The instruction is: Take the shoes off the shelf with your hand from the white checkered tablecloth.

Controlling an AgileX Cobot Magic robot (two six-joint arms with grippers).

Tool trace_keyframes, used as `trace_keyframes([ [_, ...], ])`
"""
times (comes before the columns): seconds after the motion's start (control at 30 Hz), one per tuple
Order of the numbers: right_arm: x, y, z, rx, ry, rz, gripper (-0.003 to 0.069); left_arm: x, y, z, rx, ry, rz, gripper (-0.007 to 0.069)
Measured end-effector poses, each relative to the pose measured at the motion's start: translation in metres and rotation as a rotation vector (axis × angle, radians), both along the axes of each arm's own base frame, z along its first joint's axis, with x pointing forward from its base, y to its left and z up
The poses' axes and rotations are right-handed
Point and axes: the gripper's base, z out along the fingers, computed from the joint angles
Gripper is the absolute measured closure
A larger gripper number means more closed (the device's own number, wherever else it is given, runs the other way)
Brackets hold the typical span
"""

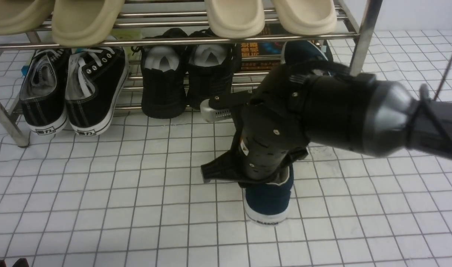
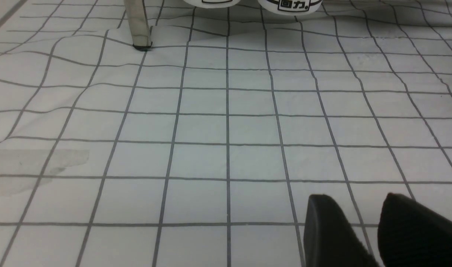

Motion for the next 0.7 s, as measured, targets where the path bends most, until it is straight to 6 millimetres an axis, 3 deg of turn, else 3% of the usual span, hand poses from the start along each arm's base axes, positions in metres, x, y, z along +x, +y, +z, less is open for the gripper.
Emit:
trace_keyframes([
  [0.13,0.007,0.0,-0.012,0.0,0.019,-0.016,0.056,0.0,0.0,0.0,0.0,0.0,0.0,0.0384],
  [0.2,0.007,0.0,-0.013,0.007,0.046,-0.011,0.0473,0.0,0.0,0.0,0.0,0.0,0.0,0.0384],
  [0.27,0.01,-0.002,-0.005,0.006,0.076,0.013,0.0386,0.0,0.0,0.0,0.0,0.0,0.0,0.0384],
  [0.33,0.017,-0.007,0.01,0.003,0.097,0.063,0.0354,0.0,0.0,0.0,0.0,0.0,0.0,0.0384],
  [0.37,0.02,-0.01,0.015,0.002,0.103,0.074,0.0363,0.0,0.0,0.0,0.0,0.0,0.0,0.0384],
  [0.47,0.039,-0.025,0.047,-0.005,0.053,0.131,0.0553,0.0,0.0,0.0,0.001,0.0,0.0,0.0384],
  [0.5,0.04,-0.026,0.049,-0.005,0.051,0.131,0.0553,0.0,0.0,0.0,0.001,0.0,0.0,0.0384],
  [0.53,0.052,-0.038,0.06,-0.02,0.011,0.115,0.0645,0.0,0.0,0.0,0.001,0.0,0.0,0.0384],
  [0.63,0.066,-0.053,0.07,-0.051,-0.04,0.084,0.0666,0.0,0.0,0.0,0.001,0.0,0.0,0.0384],
  [0.7,0.078,-0.07,0.071,-0.1,-0.065,0.049,0.0638,0.0,0.0,0.0,0.001,0.0,0.0,0.0384],
])
